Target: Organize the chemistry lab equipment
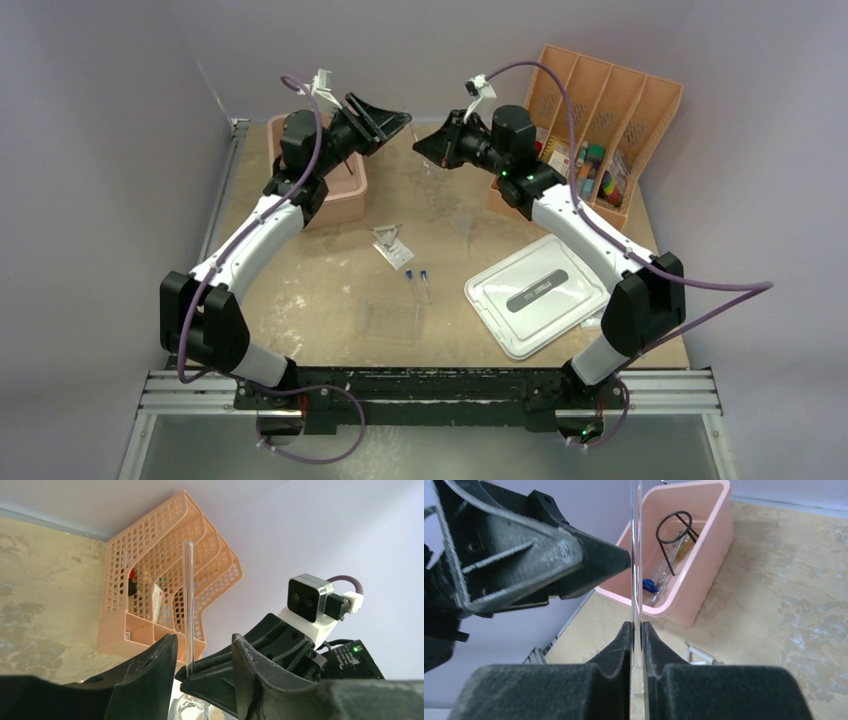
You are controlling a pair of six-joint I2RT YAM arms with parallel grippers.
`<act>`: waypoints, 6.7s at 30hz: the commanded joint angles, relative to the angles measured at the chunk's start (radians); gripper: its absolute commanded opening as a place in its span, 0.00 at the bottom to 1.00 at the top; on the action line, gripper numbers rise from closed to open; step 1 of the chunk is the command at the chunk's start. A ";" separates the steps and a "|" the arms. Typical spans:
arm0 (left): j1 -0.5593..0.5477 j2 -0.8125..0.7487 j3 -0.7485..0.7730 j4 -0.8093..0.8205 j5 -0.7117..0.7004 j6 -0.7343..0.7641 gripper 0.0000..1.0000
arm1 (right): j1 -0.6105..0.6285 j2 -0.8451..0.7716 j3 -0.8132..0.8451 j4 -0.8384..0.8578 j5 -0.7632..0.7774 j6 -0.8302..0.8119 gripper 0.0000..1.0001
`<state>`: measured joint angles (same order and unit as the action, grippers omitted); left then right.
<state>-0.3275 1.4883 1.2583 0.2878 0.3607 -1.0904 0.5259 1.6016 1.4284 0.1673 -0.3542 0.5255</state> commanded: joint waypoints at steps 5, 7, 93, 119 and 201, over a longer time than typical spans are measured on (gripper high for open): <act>-0.038 0.015 0.007 0.108 0.042 -0.037 0.28 | -0.029 -0.012 0.012 0.136 -0.103 0.102 0.01; -0.044 0.016 -0.005 0.108 0.037 -0.041 0.27 | -0.031 -0.005 0.020 0.139 -0.110 0.103 0.01; 0.289 0.696 0.743 -1.142 -0.725 0.888 0.00 | -0.059 0.048 0.047 -0.072 -0.018 -0.067 0.66; 0.301 0.706 0.626 -1.038 -0.748 0.887 0.12 | -0.063 0.060 0.043 -0.066 -0.034 -0.037 0.67; 0.131 0.057 0.228 -0.586 -0.038 0.539 0.61 | -0.020 0.213 -0.189 -0.319 0.335 -0.205 0.00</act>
<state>-0.1970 1.5913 1.4952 -0.3744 0.3016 -0.5224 0.5030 1.8908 1.2278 -0.2012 0.0399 0.3134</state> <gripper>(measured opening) 0.613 0.030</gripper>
